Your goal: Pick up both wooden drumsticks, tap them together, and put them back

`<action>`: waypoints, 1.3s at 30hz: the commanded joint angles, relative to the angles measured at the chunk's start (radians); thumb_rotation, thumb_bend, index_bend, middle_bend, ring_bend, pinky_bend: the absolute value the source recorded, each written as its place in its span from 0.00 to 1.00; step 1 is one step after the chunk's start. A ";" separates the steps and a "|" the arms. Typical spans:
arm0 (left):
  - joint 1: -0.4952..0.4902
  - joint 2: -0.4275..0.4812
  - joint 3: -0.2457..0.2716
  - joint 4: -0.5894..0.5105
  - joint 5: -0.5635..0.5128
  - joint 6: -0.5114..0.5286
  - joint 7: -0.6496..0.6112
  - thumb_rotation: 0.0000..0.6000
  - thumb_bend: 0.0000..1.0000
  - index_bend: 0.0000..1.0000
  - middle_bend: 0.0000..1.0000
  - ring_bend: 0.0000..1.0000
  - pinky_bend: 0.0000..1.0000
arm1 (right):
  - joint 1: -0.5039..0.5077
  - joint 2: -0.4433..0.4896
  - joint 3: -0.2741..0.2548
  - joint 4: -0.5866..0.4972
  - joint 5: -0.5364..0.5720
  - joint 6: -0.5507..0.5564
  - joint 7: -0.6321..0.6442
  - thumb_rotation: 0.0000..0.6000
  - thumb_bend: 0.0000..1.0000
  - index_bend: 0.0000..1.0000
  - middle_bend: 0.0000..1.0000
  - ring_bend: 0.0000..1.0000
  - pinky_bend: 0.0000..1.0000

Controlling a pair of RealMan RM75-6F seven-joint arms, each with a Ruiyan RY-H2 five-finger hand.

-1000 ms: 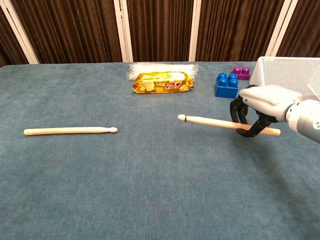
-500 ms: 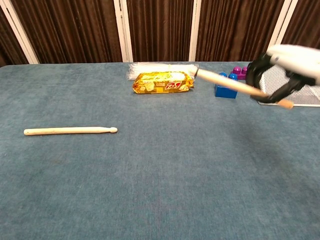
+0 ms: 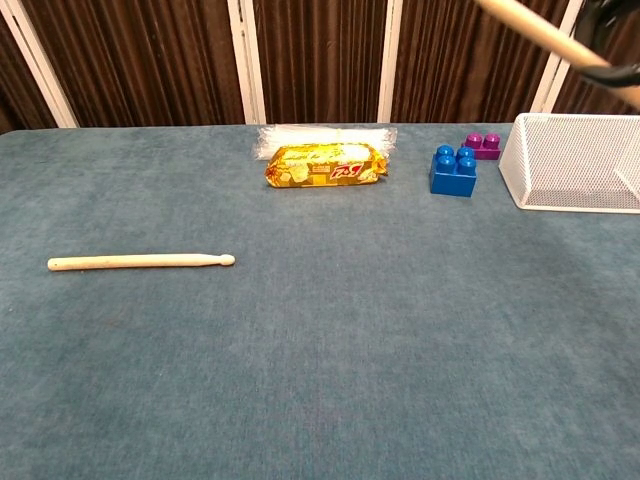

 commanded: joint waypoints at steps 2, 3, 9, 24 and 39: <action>-0.057 -0.063 -0.030 0.028 -0.051 -0.046 0.011 1.00 0.32 0.22 0.23 0.00 0.00 | -0.012 0.026 0.013 -0.013 0.002 0.018 0.020 1.00 0.46 0.66 0.60 0.37 0.00; -0.065 -0.074 -0.033 0.034 -0.060 -0.052 0.014 1.00 0.33 0.23 0.23 0.00 0.00 | -0.014 0.031 0.015 -0.016 0.003 0.021 0.025 1.00 0.46 0.66 0.60 0.37 0.00; -0.113 -0.166 -0.058 0.071 -0.168 -0.114 -0.007 1.00 0.33 0.28 0.27 0.00 0.00 | -0.023 0.063 0.028 -0.023 0.016 0.022 0.060 1.00 0.46 0.66 0.60 0.37 0.00; -0.195 -0.340 -0.052 0.151 -0.279 -0.086 0.150 1.00 0.35 0.36 0.35 0.00 0.00 | -0.034 0.090 0.042 -0.036 0.047 0.019 0.063 1.00 0.46 0.66 0.60 0.37 0.00; -0.225 -0.415 -0.023 0.129 -0.318 -0.011 0.301 1.00 0.47 0.40 0.42 0.03 0.00 | -0.045 0.088 0.044 -0.041 0.058 0.029 0.049 1.00 0.46 0.67 0.60 0.37 0.00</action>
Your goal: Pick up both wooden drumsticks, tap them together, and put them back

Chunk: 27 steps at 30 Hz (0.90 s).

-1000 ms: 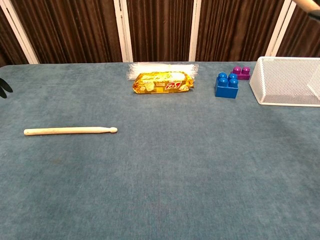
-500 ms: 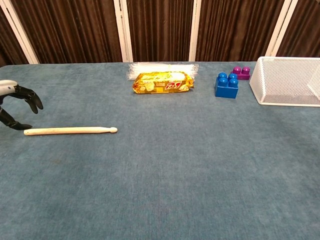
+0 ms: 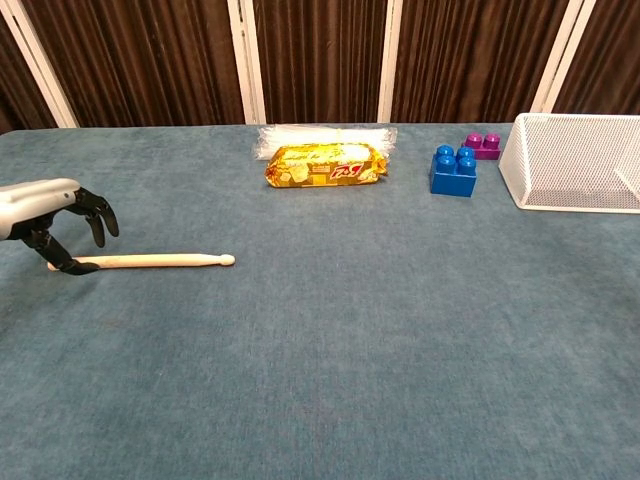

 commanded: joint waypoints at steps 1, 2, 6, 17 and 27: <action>-0.009 -0.006 0.010 -0.012 -0.007 0.009 0.036 1.00 0.48 0.40 0.42 0.03 0.00 | 0.000 -0.001 0.000 0.001 0.000 -0.001 -0.001 1.00 0.46 0.67 0.60 0.37 0.00; -0.012 -0.008 0.010 -0.015 -0.012 0.011 0.046 1.00 0.49 0.40 0.42 0.03 0.00 | -0.001 -0.001 0.000 0.002 0.000 -0.001 -0.001 1.00 0.46 0.67 0.60 0.37 0.00; -0.023 -0.020 0.018 -0.028 -0.034 0.018 0.093 1.00 0.50 0.41 0.42 0.03 0.00 | -0.005 -0.002 -0.001 0.007 0.001 0.002 0.004 1.00 0.46 0.67 0.60 0.37 0.00; -0.033 -0.031 0.021 -0.026 -0.061 0.027 0.125 1.00 0.50 0.46 0.47 0.05 0.00 | -0.012 -0.003 0.000 0.022 0.002 0.007 0.012 1.00 0.46 0.67 0.60 0.37 0.00; -0.036 -0.019 0.026 -0.049 -0.080 0.041 0.158 1.00 0.53 0.50 0.52 0.08 0.00 | -0.016 -0.010 -0.005 0.026 -0.003 0.011 0.010 1.00 0.46 0.67 0.60 0.37 0.00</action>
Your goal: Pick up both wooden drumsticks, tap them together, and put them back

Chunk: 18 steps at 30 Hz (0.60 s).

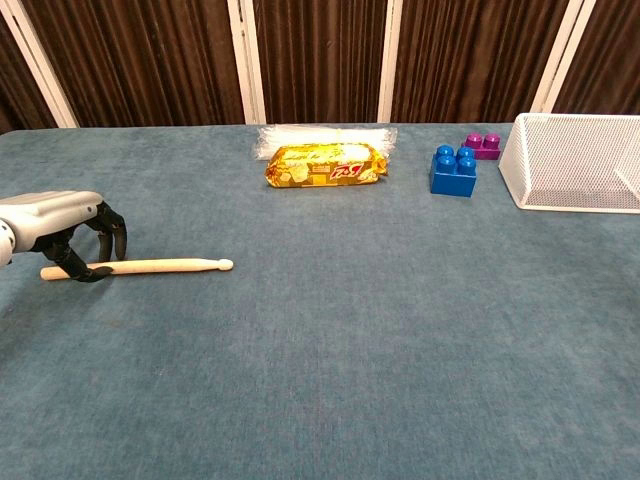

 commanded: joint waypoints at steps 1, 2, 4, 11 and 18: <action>-0.001 0.004 0.003 -0.008 -0.008 0.002 0.010 1.00 0.53 0.50 0.53 0.08 0.00 | 0.001 -0.002 0.000 -0.001 -0.001 0.000 -0.004 1.00 0.46 0.67 0.60 0.37 0.00; -0.003 0.006 0.003 -0.011 -0.013 0.000 0.015 1.00 0.53 0.50 0.53 0.08 0.00 | 0.002 -0.004 0.000 -0.003 -0.001 0.000 -0.007 1.00 0.46 0.67 0.60 0.37 0.00; -0.005 0.009 0.004 -0.018 -0.022 -0.003 0.024 1.00 0.53 0.50 0.53 0.08 0.00 | 0.003 -0.006 0.000 -0.002 0.002 -0.003 -0.012 1.00 0.46 0.67 0.60 0.37 0.00; -0.025 0.029 0.016 -0.052 -0.075 -0.009 0.097 1.00 0.53 0.45 0.48 0.08 0.00 | 0.002 -0.019 -0.004 0.014 0.004 -0.004 -0.020 1.00 0.46 0.67 0.60 0.37 0.00; -0.038 0.036 0.023 -0.075 -0.126 0.003 0.143 1.00 0.53 0.44 0.47 0.08 0.00 | -0.002 -0.027 -0.011 0.032 -0.004 -0.004 -0.015 1.00 0.46 0.67 0.60 0.37 0.00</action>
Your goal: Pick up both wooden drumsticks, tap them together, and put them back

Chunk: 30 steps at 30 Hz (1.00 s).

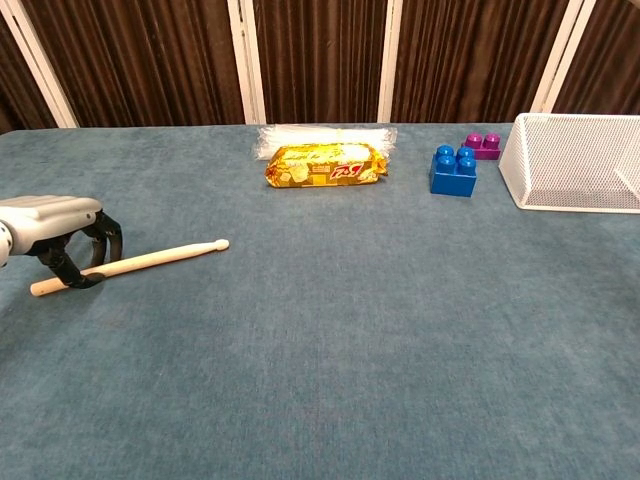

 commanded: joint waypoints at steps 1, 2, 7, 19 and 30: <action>-0.007 0.005 0.007 -0.010 -0.015 0.004 0.019 1.00 0.53 0.44 0.47 0.08 0.00 | 0.002 -0.004 -0.001 0.008 -0.002 -0.003 0.004 1.00 0.46 0.67 0.60 0.37 0.00; -0.009 0.005 0.008 -0.012 -0.019 0.006 0.025 1.00 0.53 0.45 0.47 0.08 0.00 | 0.003 -0.004 0.000 0.010 -0.003 -0.003 0.004 1.00 0.46 0.67 0.60 0.37 0.00; -0.019 0.002 0.010 -0.029 -0.025 0.024 0.041 1.00 0.53 0.50 0.51 0.08 0.00 | 0.004 -0.008 0.002 0.015 -0.006 -0.001 0.004 1.00 0.46 0.67 0.60 0.38 0.00; -0.033 -0.006 0.025 -0.033 -0.051 0.062 0.092 1.00 0.55 0.54 0.55 0.10 0.00 | -0.004 -0.009 0.000 0.032 -0.008 0.006 0.009 1.00 0.46 0.67 0.60 0.38 0.00; -0.013 0.039 0.007 -0.081 0.056 0.137 0.020 1.00 0.58 0.56 0.55 0.11 0.00 | 0.006 -0.019 0.007 0.020 -0.003 0.000 -0.012 1.00 0.46 0.67 0.60 0.38 0.00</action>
